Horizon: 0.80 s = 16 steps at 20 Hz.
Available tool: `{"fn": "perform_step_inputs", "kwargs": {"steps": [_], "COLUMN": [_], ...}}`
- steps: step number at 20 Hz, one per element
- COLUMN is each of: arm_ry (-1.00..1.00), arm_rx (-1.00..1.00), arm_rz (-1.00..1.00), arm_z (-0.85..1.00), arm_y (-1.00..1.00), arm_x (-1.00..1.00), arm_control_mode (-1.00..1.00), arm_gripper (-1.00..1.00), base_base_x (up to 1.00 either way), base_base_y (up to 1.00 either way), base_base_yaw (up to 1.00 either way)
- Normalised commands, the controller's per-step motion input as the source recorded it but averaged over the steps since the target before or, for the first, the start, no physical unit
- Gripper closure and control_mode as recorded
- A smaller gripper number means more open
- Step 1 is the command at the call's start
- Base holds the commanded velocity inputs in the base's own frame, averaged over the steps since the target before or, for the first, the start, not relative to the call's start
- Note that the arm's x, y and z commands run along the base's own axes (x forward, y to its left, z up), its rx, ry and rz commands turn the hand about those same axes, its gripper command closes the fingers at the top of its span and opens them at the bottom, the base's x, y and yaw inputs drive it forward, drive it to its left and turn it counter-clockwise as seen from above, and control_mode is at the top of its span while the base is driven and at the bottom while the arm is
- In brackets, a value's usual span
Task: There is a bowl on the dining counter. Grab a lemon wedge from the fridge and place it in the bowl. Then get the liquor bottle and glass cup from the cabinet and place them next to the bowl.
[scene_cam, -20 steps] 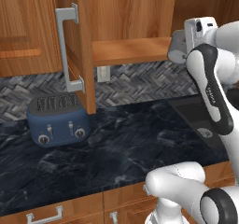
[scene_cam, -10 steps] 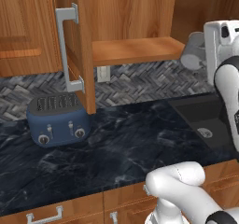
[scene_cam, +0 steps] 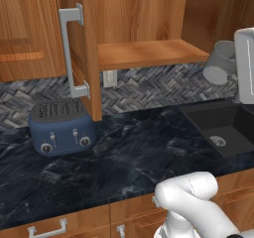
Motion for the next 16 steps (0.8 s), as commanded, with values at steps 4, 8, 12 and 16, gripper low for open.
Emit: {"fn": "perform_step_inputs", "kwargs": {"steps": [4, 8, 12, 16], "arm_ry": [0.08, 0.01, 0.0, 0.0], "arm_rx": [0.0, 0.0, 0.0, 0.0], "arm_rz": [0.12, 0.09, 0.0, 0.0], "arm_z": [-0.25, -0.2, -0.25, 0.0], "arm_y": [0.0, 0.01, 0.03, 0.0], "arm_x": [-0.73, -0.5, -0.48, 0.0], "arm_control_mode": [-1.0, -1.0, -1.0, 1.0], "arm_gripper": [1.0, 1.0, 1.0, 1.0], "base_base_x": [0.0, 0.0, 0.0, -0.66], "base_base_y": [0.0, 0.0, 0.0, 0.08], "base_base_yaw": [0.0, 0.0, 0.0, 0.0]}}
